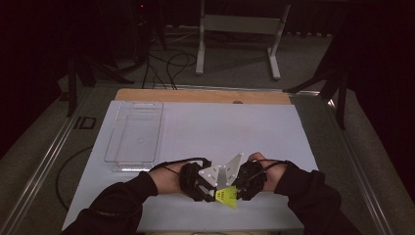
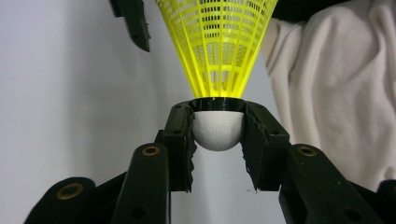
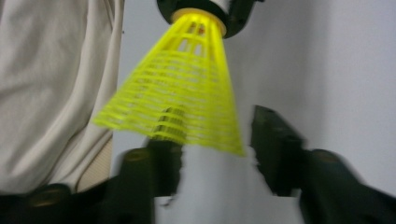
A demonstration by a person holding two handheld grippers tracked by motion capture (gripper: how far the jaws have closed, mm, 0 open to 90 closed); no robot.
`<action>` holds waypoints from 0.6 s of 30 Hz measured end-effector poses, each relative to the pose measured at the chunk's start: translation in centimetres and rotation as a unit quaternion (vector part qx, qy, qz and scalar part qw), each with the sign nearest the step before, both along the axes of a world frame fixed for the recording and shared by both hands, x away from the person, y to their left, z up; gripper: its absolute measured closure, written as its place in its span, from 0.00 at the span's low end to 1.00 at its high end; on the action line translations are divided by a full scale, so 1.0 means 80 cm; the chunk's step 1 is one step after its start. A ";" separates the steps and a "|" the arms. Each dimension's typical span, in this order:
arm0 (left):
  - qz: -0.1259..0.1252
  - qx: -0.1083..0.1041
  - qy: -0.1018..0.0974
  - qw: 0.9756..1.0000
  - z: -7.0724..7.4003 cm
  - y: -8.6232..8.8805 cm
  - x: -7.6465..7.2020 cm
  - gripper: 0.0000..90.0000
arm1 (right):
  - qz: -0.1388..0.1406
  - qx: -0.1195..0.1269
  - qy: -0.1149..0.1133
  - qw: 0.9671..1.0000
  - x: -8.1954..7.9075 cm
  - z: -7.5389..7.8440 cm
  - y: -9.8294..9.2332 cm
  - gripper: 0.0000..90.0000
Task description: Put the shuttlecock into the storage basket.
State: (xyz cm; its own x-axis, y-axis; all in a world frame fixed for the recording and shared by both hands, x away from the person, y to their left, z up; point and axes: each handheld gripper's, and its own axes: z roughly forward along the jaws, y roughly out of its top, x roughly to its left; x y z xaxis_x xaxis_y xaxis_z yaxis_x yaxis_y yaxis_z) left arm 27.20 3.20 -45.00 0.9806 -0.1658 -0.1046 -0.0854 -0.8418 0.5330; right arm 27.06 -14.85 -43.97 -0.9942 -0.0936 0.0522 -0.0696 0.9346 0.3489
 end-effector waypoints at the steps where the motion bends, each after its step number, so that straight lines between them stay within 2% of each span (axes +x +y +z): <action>1: 0.003 0.000 -0.004 1.000 0.001 0.001 0.000 0.73 | -0.003 0.003 0.000 1.000 0.000 0.000 0.000 0.52; 2: 0.003 0.001 0.000 1.000 0.001 0.002 0.001 0.73 | -0.008 0.007 0.004 1.000 0.000 0.001 -0.001 0.45; 5: 0.005 0.011 -0.001 1.000 0.003 0.006 0.003 0.73 | -0.027 0.013 0.007 1.000 0.002 0.001 -0.003 0.32; 7: 0.010 0.012 0.002 1.000 0.003 0.009 0.003 0.73 | -0.037 0.011 0.009 0.999 0.002 0.001 -0.005 0.29; 11: 0.014 0.019 0.002 1.000 0.004 0.015 0.007 0.73 | -0.058 0.013 0.011 0.998 0.002 0.001 -0.007 0.13; 13: 0.018 0.020 0.007 1.000 0.005 0.019 0.009 0.73 | -0.063 0.016 0.006 0.998 0.002 0.002 -0.010 0.11; 16: 0.022 0.024 0.011 0.999 0.006 0.025 0.012 0.73 | -0.072 0.037 0.002 0.997 0.003 0.004 -0.017 0.11; 17: 0.031 0.022 0.010 0.999 0.007 0.028 0.012 0.72 | -0.076 0.047 0.000 0.996 0.003 0.005 -0.020 0.11; 18: 0.037 0.027 0.021 0.999 0.009 0.030 0.013 0.73 | -0.080 0.056 0.002 0.995 0.004 0.005 -0.023 0.11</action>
